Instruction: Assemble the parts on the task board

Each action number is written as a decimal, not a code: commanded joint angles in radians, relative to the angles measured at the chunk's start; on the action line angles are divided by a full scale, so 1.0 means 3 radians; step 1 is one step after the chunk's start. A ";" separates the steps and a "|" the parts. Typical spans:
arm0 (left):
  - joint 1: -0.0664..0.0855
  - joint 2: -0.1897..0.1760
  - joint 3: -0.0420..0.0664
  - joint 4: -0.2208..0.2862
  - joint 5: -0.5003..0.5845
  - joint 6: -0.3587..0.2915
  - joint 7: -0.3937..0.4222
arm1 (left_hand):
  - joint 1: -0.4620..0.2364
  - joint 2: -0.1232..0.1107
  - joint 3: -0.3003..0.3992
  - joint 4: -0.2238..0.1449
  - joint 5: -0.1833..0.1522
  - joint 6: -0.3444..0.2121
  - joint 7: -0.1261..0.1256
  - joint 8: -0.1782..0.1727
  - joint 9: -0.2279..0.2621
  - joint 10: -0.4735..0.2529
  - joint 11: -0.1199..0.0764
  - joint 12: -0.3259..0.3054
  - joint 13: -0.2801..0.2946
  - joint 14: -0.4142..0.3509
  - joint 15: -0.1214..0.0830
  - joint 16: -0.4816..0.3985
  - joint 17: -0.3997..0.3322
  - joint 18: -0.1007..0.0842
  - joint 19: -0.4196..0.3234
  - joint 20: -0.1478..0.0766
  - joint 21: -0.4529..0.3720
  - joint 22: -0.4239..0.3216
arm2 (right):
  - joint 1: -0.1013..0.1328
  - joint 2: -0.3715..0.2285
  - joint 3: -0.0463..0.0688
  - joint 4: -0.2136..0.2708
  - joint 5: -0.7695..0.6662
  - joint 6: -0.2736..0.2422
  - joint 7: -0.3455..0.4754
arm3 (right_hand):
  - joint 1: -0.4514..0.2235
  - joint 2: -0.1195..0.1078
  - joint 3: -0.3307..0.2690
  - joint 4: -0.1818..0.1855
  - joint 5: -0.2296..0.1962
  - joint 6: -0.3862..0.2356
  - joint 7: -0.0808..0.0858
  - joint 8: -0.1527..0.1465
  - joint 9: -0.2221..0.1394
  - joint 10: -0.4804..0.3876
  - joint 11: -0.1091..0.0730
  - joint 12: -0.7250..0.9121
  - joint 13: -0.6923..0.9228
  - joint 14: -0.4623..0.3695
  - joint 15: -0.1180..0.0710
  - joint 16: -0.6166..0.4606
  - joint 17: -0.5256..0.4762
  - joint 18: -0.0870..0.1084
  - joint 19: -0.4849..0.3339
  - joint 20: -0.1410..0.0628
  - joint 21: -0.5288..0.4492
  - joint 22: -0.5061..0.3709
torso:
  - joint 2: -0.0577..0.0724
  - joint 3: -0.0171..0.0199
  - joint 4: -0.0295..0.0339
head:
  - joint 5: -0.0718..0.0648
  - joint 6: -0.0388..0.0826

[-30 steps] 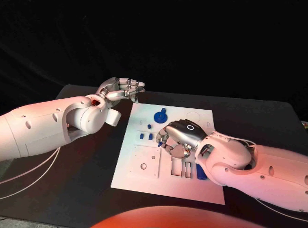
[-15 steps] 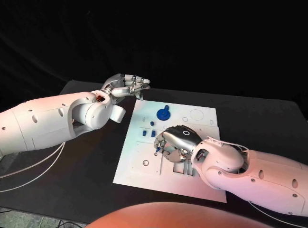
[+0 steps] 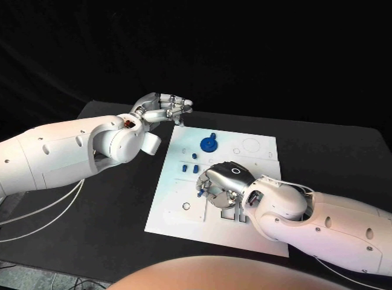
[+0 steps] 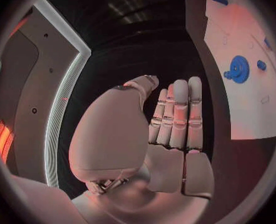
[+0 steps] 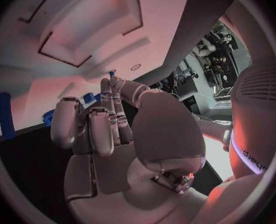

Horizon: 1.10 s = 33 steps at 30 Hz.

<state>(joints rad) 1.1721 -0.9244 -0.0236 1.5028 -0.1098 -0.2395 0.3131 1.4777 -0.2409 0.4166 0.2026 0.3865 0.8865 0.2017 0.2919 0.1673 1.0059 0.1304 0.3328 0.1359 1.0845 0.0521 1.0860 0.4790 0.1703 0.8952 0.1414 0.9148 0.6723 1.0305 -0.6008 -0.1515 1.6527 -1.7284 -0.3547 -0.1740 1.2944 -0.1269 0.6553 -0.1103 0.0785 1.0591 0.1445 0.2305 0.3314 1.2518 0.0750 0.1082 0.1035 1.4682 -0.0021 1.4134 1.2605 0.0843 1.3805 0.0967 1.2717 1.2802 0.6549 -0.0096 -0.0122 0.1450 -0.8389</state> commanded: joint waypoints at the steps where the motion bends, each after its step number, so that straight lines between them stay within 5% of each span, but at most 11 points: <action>1: 0.0003 0.0005 0.0003 0.0006 0.0019 0.0069 0.0003 | 0.0012 0.0031 0.0001 -0.0015 0.0013 -0.0023 -0.0004 -0.0003 -0.0004 -0.0018 0.0005 0.0018 0.0003 -0.0017 0.0008 0.0005 -0.0002 0.0043 -0.0006 0.0026 -0.0014 -0.0005 | -0.0007 0.0011 -0.0001 -0.0007 -0.0045 0.0078 0.0016 | -0.0029 0.0008 0.0014 0.0009 0.0002 0.0008 0.0001 0.0006 0.0005 -0.0004 -0.0007 -0.0014 0.0003 0.0162 -0.0013 0.0002 0.0001 -0.0019 0.0017 0.0000 0.0016 0.0005 | -0.0001 0.0000 0.0000 | 0.0003 -0.0003; 18: 0.0003 0.0002 0.0003 0.0006 0.0019 0.0075 -0.0009 | 0.0012 0.0032 0.0000 -0.0016 0.0012 -0.0025 -0.0003 -0.0003 -0.0004 -0.0024 0.0006 0.0020 0.0004 -0.0019 0.0009 0.0006 -0.0002 0.0043 -0.0006 0.0027 -0.0014 -0.0005 | -0.0025 0.0081 -0.0010 -0.0069 -0.0057 0.0157 -0.0011 | -0.0035 0.0007 0.0013 0.0010 0.0000 0.0000 0.0002 0.0005 0.0008 -0.0008 -0.0006 -0.0019 0.0003 0.0161 -0.0012 0.0004 0.0001 -0.0016 0.0009 0.0002 0.0006 -0.0003 | 0.0002 0.0001 0.0001 | 0.0003 -0.0009; 28: 0.0003 -0.0002 0.0003 0.0003 0.0019 0.0084 -0.0028 | 0.0014 0.0033 0.0001 -0.0020 0.0013 -0.0029 -0.0001 -0.0003 -0.0005 -0.0032 0.0008 0.0024 0.0005 -0.0018 0.0010 0.0008 -0.0002 0.0043 -0.0004 0.0028 -0.0013 -0.0004 | -0.0028 0.0091 -0.0017 -0.0073 -0.0049 0.0116 0.0041 | -0.0257 -0.0225 -0.0094 0.0083 0.0097 -0.0273 0.0106 -0.0145 -0.0031 -0.0248 0.0100 -0.0146 -0.0039 0.0127 0.0075 -0.0033 -0.0116 0.0022 -0.0116 0.0072 -0.0149 -0.0126 | -0.0002 0.0001 -0.0002 | 0.0000 -0.0016; 33: 0.0003 -0.0006 0.0003 0.0000 0.0019 0.0086 -0.0035 | 0.0016 0.0033 0.0000 -0.0024 0.0012 -0.0034 0.0001 -0.0004 -0.0006 -0.0039 0.0009 0.0027 0.0006 -0.0016 0.0011 0.0012 -0.0001 0.0044 0.0000 0.0028 -0.0011 -0.0004 | -0.0028 0.0060 -0.0017 -0.0053 -0.0036 0.0053 0.0062 | -0.0278 -0.0268 -0.0119 0.0093 0.0114 -0.0319 0.0128 -0.0178 -0.0043 -0.0321 0.0124 -0.0144 -0.0055 0.0114 0.0096 -0.0047 -0.0156 0.0035 -0.0150 0.0095 -0.0201 -0.0168 | -0.0002 0.0004 -0.0002 | 0.0003 -0.0006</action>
<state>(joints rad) 1.1723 -0.9269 -0.0236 1.5019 -0.1094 -0.2318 0.3026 1.4819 -0.2368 0.4167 0.2027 0.3865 0.8826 0.2050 0.2919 0.1665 1.0021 0.1339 0.3366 0.1365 1.0845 0.0521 1.0860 0.4790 0.1703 0.8952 0.1413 0.9148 0.6724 1.0231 -0.5802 -0.1563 1.6347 -1.7318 -0.3317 -0.1683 1.2127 -0.2005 0.6257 -0.0807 0.1088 0.9709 0.1819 0.1824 0.3201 1.1627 0.1116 0.0632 0.0874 1.4650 0.0204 1.4047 1.2173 0.0844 1.3430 0.1266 1.2167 1.2332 0.6545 -0.0090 -0.0124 0.1455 -0.8420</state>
